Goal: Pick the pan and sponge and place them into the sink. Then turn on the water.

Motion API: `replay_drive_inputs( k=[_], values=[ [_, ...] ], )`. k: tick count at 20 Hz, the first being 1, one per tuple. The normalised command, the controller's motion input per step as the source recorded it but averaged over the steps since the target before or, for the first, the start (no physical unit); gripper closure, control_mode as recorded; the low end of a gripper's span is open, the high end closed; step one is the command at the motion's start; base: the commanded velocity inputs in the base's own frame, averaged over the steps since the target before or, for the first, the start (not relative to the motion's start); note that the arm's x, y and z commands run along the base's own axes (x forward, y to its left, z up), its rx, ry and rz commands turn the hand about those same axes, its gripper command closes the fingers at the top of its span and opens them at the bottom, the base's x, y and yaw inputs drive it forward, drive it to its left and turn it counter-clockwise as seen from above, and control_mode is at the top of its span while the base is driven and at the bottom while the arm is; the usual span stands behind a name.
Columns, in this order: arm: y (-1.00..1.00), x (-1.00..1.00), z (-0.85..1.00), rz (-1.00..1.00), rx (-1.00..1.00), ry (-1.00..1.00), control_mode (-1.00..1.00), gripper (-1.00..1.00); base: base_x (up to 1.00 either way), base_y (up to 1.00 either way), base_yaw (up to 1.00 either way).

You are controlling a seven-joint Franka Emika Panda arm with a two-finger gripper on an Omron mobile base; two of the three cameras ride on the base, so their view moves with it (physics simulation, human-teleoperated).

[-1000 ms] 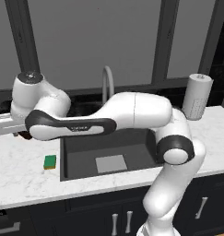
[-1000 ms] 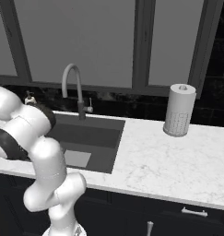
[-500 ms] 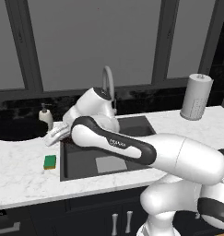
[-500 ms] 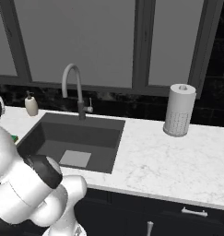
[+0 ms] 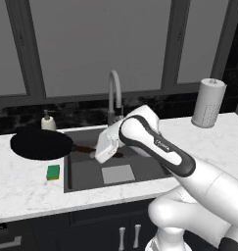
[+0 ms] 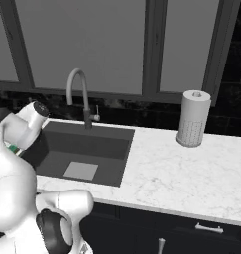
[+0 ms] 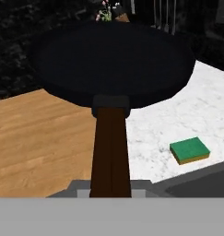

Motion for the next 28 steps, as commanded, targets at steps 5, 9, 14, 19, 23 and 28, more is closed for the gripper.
replay_drive_inputs(
  k=[5,9,14,19,23,28],
  values=[
    [-0.67,0.31,-0.06,0.04,0.0,0.0,-1.0,1.0,0.0,0.0,0.0],
    [-0.65,0.35,-0.26,0.0,-0.01,0.01,-1.0,1.0,0.0,0.0,0.0],
    [-0.65,0.36,-0.41,0.0,-0.03,0.0,-1.0,1.0,0.0,0.0,0.0],
    [-0.63,0.31,-0.51,0.0,-0.06,0.0,-1.0,1.0,0.0,0.0,0.0],
    [-0.48,0.34,-0.46,0.0,-0.13,0.0,-1.0,1.0,0.0,0.0,0.0],
    [-0.42,0.43,-0.48,0.0,-0.15,0.0,-1.0,1.0,0.0,0.0,0.0]
  ],
)
